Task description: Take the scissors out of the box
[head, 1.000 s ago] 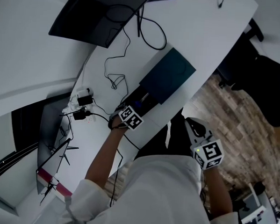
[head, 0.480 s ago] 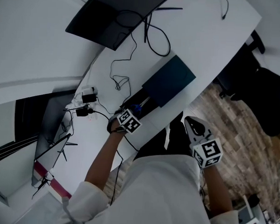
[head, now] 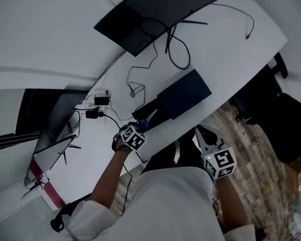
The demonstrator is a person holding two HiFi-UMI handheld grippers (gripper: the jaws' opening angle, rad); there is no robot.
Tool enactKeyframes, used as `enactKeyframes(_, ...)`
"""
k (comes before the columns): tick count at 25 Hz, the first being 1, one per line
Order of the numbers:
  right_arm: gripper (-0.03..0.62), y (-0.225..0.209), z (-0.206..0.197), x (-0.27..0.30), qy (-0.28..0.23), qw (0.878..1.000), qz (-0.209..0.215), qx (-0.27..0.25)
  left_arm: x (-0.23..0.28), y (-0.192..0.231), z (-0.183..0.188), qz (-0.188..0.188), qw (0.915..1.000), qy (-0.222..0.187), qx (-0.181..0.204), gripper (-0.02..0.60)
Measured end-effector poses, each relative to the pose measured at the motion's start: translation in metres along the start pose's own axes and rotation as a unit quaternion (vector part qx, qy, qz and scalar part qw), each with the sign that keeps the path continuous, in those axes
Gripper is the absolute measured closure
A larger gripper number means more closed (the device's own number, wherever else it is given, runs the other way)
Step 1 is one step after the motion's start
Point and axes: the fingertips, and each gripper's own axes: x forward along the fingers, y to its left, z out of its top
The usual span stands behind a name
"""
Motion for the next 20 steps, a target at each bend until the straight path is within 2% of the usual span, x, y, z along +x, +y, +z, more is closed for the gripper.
enactKeyframes(3,0.560,0.001,0.009,0.001,-0.003,1.000,0.020,-0.010,-0.012,-0.002,-0.003,0.001,0.9969,-0.039,-0.068,0.480)
enactKeyframes(6,0.560,0.002,0.014,0.002,0.000,0.999,0.041,-0.022,-0.033,-0.003,0.001,0.007,0.9849,-0.097,-0.143,0.480)
enactKeyframes(9,0.560,0.004,0.019,0.006,0.005,0.998,0.059,-0.036,-0.058,-0.006,0.006,0.018,0.9660,-0.154,-0.207,0.480)
enactKeyframes(12,0.560,0.010,0.026,0.010,0.009,0.996,0.078,-0.053,-0.081,-0.012,0.009,0.026,0.9457,-0.205,-0.251,0.480)
enactKeyframes(15,0.560,0.022,0.032,0.012,0.012,0.993,0.095,-0.075,-0.104,-0.019,0.009,0.031,0.9237,-0.254,-0.285,0.480)
enactKeyframes(20,0.560,0.050,0.032,0.010,0.019,0.986,0.120,-0.111,-0.143,-0.030,-0.005,0.055,0.8905,-0.319,-0.319,0.480)
